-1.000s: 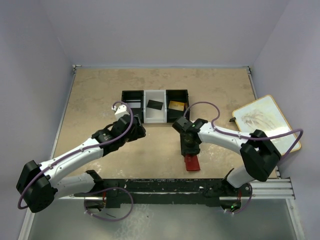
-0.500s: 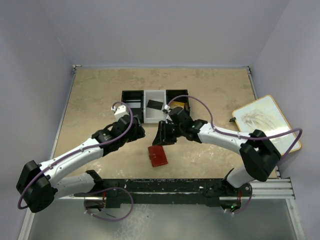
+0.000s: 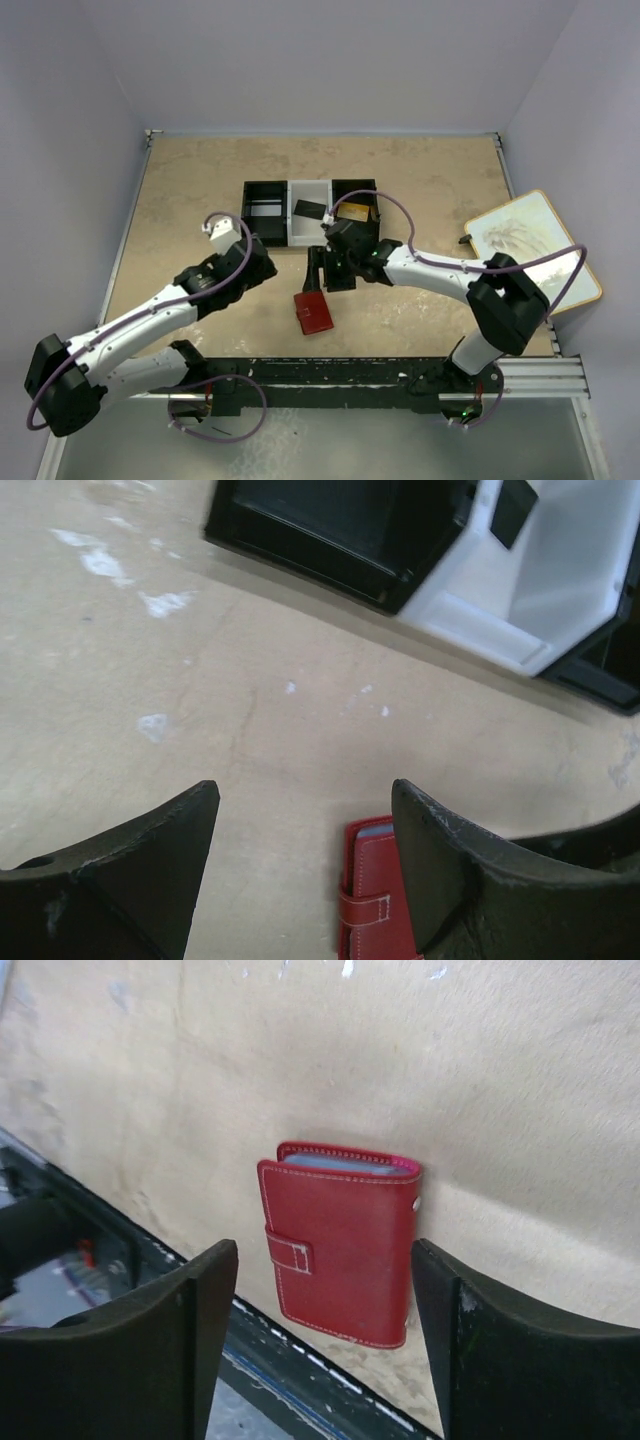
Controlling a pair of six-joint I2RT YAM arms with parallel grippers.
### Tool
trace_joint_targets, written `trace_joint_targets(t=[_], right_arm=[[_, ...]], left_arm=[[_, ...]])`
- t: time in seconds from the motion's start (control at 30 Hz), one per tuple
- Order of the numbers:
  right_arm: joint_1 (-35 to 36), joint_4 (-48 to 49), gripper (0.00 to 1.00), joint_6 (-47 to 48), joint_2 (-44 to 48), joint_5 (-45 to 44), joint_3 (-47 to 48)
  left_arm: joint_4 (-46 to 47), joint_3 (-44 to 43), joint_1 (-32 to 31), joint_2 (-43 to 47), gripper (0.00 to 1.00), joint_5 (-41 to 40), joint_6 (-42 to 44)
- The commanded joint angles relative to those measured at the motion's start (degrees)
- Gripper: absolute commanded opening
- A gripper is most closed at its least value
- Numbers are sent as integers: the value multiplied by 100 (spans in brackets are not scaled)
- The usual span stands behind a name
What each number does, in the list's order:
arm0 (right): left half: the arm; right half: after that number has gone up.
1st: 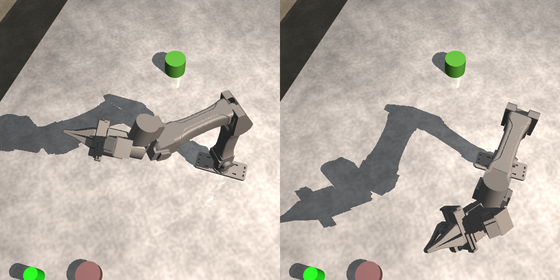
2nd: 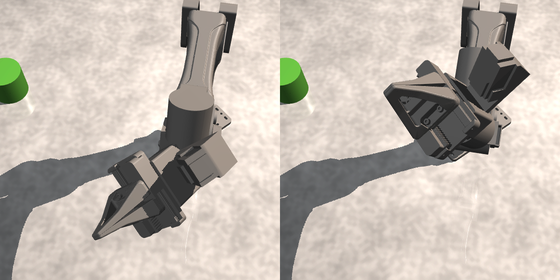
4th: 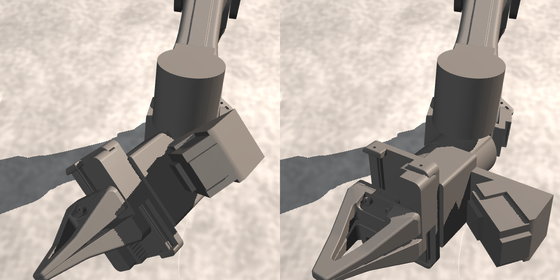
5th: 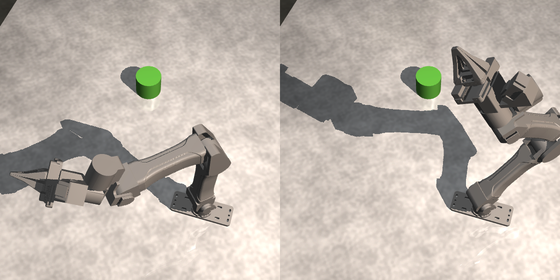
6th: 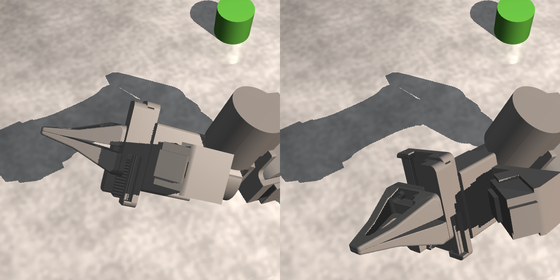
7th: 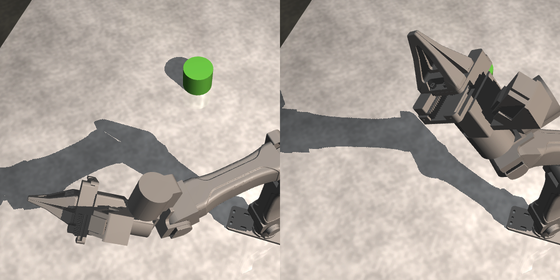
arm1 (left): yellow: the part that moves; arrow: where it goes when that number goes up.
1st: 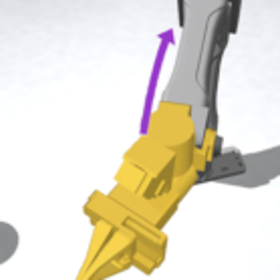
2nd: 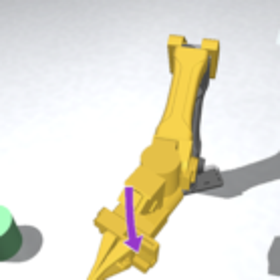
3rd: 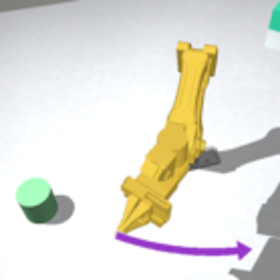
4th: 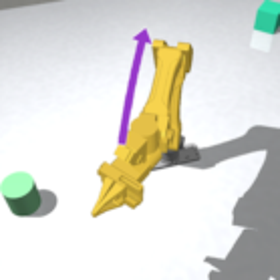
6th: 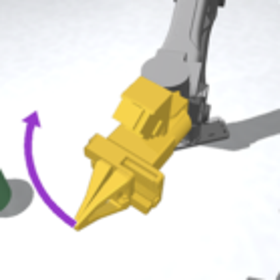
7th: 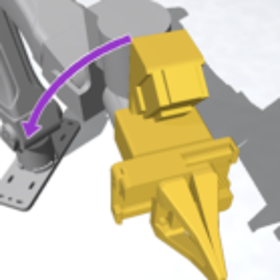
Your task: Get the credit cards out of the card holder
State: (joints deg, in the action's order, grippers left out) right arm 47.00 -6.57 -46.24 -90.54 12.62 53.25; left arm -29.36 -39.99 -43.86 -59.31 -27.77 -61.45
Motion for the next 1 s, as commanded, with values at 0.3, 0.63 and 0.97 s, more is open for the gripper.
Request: trace_joint_targets(t=[0.3, 0.63, 0.97], right_arm=[[1411, -2374, 70, 159, -1303, -2694, 2143], [1651, -3036, 69, 41, -2117, -3019, 2871], [1719, -3399, 43, -279, -2182, -3110, 2991]], left_arm=[[-2224, 20, 26, 1679, 68, -2243, -2163], [-2588, -17, 31, 2342, 67, -2549, -2168], [-2480, -118, 24, 2143, 67, -2517, -1878]])
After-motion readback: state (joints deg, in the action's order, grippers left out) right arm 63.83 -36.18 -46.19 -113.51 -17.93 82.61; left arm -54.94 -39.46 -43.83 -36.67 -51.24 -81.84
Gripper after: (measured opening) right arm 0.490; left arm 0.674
